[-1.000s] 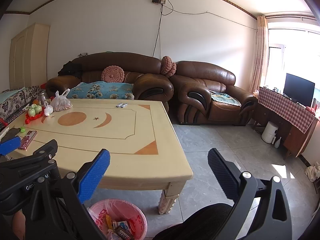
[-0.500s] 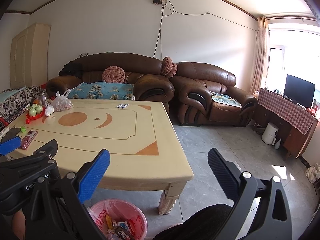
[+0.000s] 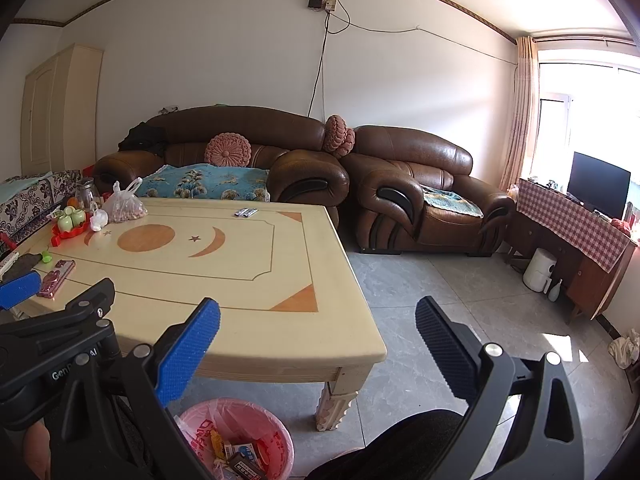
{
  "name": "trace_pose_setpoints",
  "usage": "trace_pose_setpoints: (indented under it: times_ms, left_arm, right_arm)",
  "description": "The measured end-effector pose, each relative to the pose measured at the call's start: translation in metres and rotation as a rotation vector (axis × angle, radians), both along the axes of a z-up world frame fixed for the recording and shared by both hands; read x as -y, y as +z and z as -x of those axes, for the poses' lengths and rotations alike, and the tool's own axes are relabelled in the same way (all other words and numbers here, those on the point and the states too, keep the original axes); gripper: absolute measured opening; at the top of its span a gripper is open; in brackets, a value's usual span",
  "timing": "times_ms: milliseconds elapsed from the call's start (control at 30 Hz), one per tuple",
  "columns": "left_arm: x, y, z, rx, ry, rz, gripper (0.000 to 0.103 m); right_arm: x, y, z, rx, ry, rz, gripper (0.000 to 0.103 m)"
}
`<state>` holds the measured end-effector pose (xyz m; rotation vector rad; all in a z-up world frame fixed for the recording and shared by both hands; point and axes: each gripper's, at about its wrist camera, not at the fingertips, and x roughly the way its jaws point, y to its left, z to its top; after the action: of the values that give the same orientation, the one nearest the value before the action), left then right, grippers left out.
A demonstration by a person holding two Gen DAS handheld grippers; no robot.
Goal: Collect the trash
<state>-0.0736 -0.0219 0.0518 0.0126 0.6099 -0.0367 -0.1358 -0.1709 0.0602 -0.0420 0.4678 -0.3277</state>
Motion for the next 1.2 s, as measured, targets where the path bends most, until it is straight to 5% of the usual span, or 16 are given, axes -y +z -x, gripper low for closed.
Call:
trace_pose_setpoints:
  times_ms: [1200]
  left_arm:
    - [0.0001, 0.0019, -0.0004, 0.005, 0.018, -0.003, 0.086]
  right_arm:
    - [0.0025, -0.0005, -0.0016, -0.002, 0.016, 0.003, 0.096]
